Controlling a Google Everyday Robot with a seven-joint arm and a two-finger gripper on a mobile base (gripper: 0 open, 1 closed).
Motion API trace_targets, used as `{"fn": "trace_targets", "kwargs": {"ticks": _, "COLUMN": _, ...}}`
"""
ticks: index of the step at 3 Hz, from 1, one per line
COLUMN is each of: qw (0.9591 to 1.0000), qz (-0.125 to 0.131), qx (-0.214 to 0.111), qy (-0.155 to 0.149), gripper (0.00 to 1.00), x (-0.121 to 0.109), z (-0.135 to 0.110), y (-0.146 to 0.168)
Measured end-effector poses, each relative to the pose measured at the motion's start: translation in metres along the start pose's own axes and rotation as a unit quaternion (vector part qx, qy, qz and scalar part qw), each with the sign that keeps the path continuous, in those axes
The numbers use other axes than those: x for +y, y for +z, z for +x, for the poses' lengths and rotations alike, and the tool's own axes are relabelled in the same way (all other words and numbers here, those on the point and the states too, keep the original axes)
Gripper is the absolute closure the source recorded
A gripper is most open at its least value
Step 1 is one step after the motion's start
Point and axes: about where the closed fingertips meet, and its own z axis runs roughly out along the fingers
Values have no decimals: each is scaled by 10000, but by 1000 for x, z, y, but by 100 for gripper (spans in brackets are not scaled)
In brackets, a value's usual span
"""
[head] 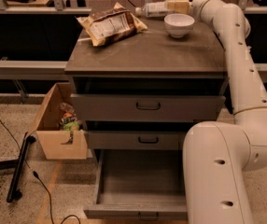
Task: Place blue plastic bottle into white bowl
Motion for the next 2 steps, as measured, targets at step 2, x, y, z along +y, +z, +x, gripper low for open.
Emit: {"fn": "trace_targets", "kwargs": {"ticks": 2, "qw": 9983, "qz": 484, "qx": 131, "qy": -300, "gripper": 0, "x": -58, "z": -14, "y": -38}}
